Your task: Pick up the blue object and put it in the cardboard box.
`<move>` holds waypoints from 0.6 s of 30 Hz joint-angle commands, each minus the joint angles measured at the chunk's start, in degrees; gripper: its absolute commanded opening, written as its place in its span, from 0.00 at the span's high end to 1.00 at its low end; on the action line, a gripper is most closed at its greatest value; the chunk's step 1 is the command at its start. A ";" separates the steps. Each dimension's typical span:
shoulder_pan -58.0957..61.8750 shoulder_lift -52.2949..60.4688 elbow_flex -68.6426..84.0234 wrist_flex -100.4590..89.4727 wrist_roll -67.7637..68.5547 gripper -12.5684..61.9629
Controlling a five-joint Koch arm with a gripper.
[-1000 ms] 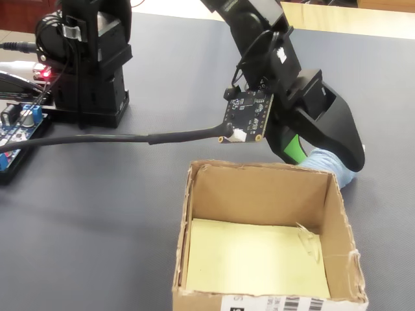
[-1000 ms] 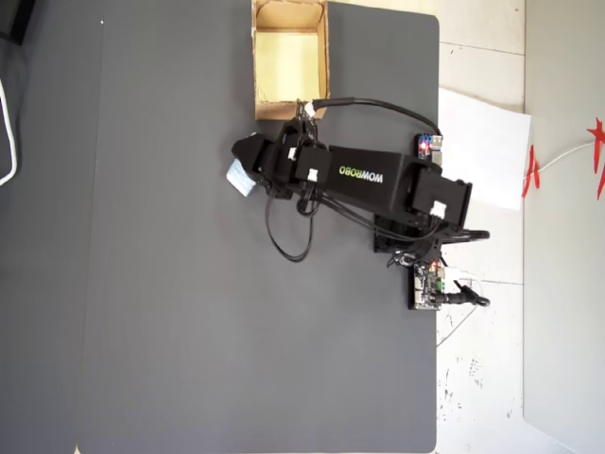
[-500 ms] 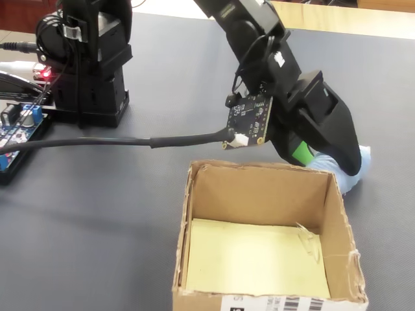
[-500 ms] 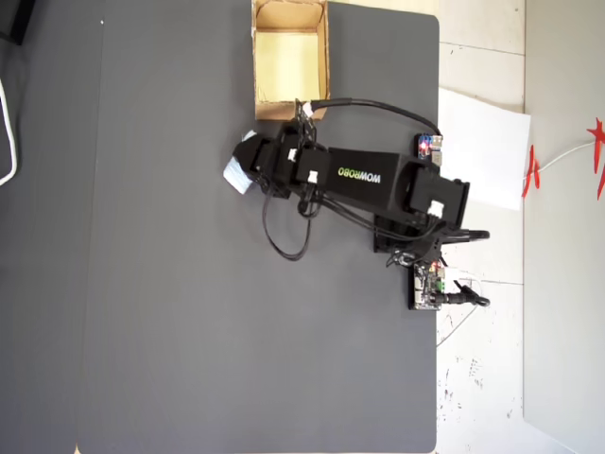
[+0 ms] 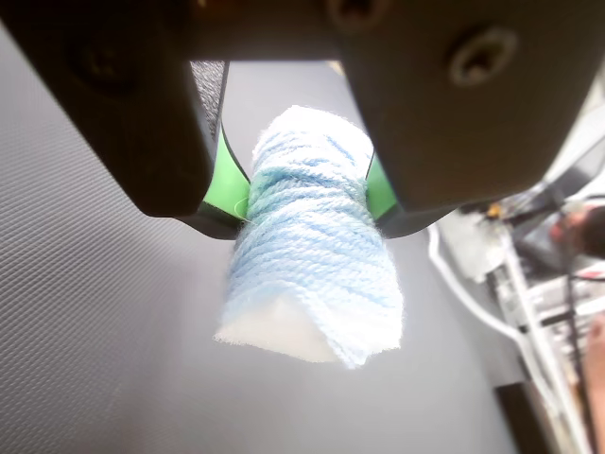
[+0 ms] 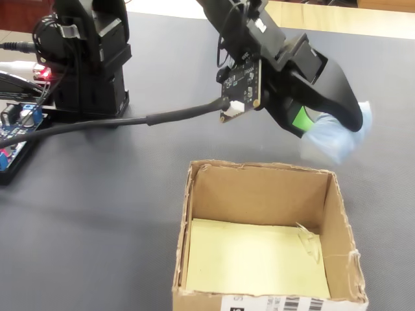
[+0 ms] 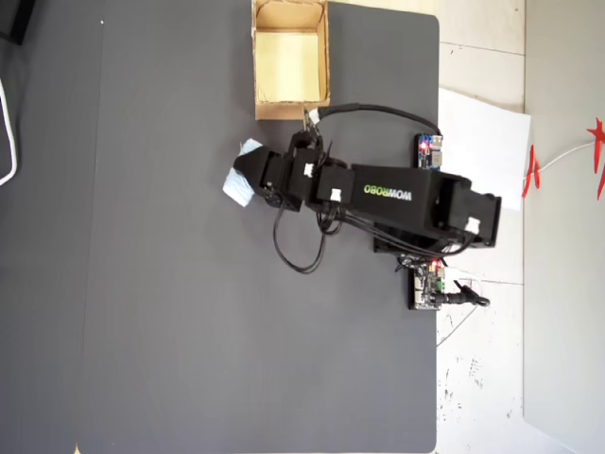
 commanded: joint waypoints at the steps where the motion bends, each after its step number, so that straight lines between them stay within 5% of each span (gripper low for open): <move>1: -0.18 4.48 -1.58 -5.71 2.55 0.64; 18: 15.64 17.75 -0.18 -5.27 2.72 0.64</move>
